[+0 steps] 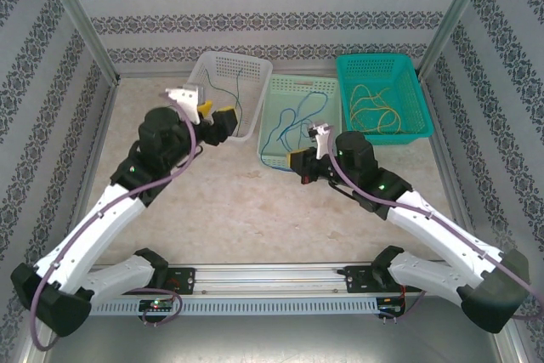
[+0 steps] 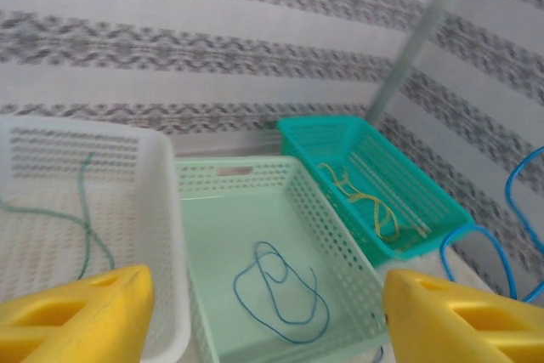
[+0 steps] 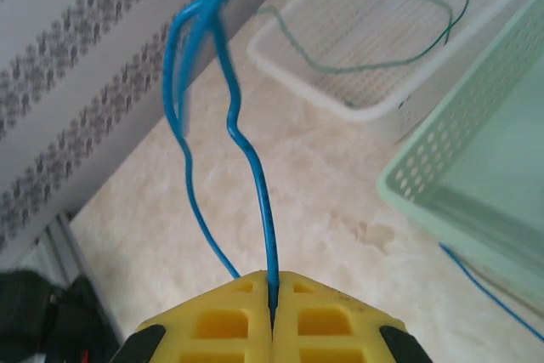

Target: Untangle the cables

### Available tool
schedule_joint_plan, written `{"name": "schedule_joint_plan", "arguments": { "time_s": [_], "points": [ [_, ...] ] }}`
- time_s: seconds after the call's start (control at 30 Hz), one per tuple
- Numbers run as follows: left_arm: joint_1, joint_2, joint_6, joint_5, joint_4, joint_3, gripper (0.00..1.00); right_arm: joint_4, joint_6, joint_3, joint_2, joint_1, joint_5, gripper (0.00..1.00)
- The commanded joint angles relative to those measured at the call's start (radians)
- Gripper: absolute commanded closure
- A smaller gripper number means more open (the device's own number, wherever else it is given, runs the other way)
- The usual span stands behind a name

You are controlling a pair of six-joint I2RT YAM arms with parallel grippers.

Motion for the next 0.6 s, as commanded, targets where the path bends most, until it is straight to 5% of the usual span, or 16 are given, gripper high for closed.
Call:
{"name": "schedule_joint_plan", "arguments": {
  "time_s": [0.0,0.17,0.57],
  "points": [
    [0.035,0.123,0.105,0.426,-0.071,0.065,0.3,-0.188,-0.137,0.061,0.011,-0.003,-0.135,1.0],
    [0.027,0.327,0.166,0.771,-0.138,0.229,0.42,-0.259,-0.182,0.095,0.028,-0.003,-0.153,1.0],
    [0.007,0.38,0.239,0.833,-0.203,0.251,0.44,-0.246,-0.189,0.103,0.017,-0.003,-0.15,1.0]
  ]
}}
